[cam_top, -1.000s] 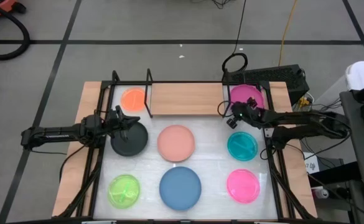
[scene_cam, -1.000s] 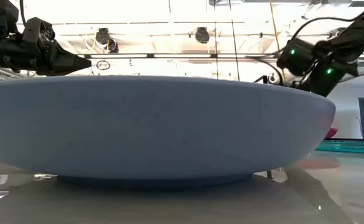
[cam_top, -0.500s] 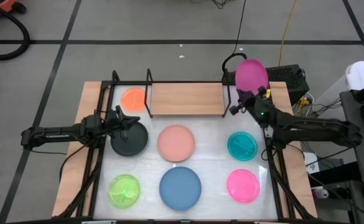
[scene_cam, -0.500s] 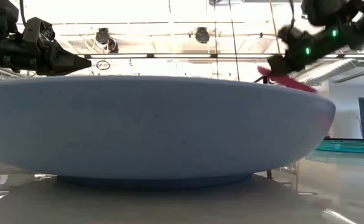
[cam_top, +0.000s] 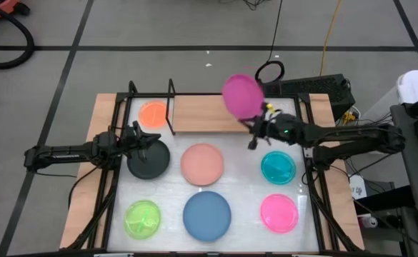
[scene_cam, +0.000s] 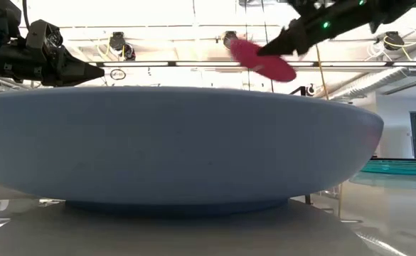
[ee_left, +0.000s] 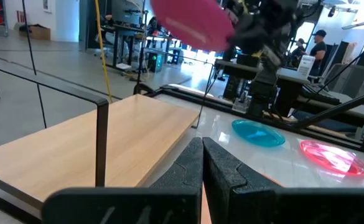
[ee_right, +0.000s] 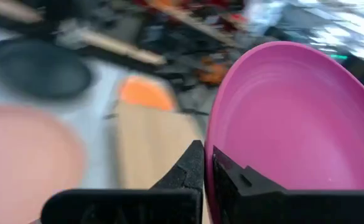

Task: Place and stack plates onto a shelf
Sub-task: Put the pink plate on the shelf

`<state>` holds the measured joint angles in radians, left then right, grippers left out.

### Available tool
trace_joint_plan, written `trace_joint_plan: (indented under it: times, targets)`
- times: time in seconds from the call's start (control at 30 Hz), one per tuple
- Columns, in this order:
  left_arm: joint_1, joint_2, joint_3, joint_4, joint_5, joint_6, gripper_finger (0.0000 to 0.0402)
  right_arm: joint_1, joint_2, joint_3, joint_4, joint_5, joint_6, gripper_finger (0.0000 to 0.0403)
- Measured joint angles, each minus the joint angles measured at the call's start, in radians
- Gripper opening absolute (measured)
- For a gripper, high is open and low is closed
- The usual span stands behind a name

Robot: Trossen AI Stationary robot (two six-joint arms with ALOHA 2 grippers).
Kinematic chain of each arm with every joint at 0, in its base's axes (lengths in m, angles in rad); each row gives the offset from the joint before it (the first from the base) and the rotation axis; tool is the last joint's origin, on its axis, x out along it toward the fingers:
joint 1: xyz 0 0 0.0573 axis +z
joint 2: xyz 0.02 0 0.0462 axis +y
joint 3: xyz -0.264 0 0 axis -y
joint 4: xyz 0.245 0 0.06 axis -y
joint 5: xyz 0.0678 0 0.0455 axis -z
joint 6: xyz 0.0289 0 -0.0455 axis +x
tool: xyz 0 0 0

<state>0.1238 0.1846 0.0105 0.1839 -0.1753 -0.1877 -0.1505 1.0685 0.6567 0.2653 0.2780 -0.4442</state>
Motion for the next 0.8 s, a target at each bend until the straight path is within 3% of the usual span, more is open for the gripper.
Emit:
trace_joint_plan:
  times: [0.4, 0.8]
  targets:
    - [0.0, 0.0, 0.0, 0.0, 0.0, 0.0, 0.0004, -0.079, 0.347, 0.0, 0.007, 0.008, 0.038, 0.0]
    - [0.0, 0.0, 0.0, 0.0, 0.0, 0.0, 0.0004, -0.119, 0.472, 0.0, 0.071, 0.002, 0.084, 0.0006]
